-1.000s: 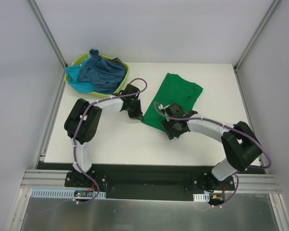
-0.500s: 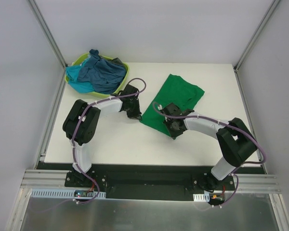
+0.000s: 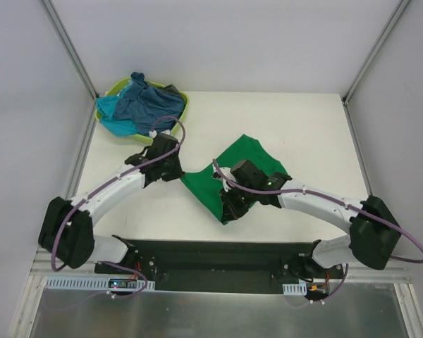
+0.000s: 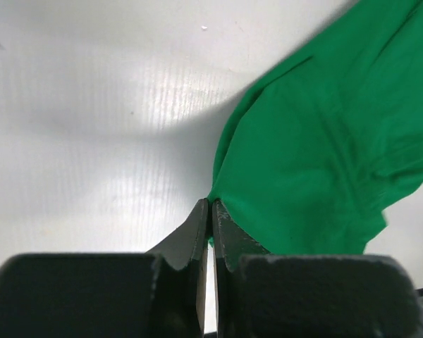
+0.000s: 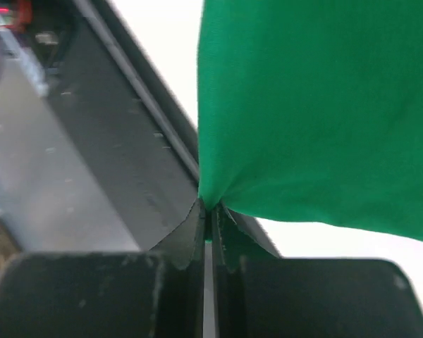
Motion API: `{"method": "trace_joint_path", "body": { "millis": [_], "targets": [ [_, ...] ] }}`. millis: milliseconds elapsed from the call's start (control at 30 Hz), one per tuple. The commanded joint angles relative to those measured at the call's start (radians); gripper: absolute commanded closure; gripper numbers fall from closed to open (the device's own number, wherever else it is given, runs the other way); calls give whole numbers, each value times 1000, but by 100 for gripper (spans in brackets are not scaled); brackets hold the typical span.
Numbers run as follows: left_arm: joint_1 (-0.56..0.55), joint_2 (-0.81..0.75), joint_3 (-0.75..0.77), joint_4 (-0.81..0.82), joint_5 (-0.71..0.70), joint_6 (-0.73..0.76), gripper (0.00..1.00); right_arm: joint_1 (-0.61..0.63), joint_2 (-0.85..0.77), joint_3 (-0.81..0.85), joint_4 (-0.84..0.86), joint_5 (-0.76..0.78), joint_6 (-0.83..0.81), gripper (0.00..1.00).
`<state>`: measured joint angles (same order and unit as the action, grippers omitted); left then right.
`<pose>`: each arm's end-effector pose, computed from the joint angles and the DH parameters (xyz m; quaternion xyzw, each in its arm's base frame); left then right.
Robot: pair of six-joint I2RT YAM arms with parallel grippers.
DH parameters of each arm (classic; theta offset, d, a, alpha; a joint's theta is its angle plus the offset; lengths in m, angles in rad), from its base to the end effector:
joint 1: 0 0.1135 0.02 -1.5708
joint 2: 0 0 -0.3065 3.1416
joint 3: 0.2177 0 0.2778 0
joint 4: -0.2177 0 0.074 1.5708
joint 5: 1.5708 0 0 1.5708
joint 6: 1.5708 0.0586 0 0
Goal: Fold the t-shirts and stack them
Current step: Grab one side of the 2/3 rectangular tshirt with both arms
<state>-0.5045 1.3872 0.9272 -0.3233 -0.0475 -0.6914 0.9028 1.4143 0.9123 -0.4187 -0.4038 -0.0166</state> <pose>0.2882 -0.1559 0.2547 -0.0952 0.9183 -0.1978 0.3293 0.1778 0.2626 0.2365 -0.4693 0.8036 0.3058 0.2012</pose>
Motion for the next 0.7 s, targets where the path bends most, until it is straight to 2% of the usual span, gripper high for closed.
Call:
{"method": "trace_joint_path", "body": {
  "millis": [0,133,233,400,667],
  "targets": [
    [0,-183,-50,-74,-132,-17,100,25,-104,-27,92,-249,98,99],
    [0,-324,-60,-80,-155,-5,100,27,-175,-68,198,-340,181,100],
    [-2,-347,-33,-79,-140,6,100,27,-233,-90,213,-308,202,100],
    [-17,-263,67,-72,-111,30,100,-14,-313,-128,164,-199,214,100],
    [-60,-45,243,-36,-95,61,100,-189,-454,-210,112,-135,236,100]
  ]
}}
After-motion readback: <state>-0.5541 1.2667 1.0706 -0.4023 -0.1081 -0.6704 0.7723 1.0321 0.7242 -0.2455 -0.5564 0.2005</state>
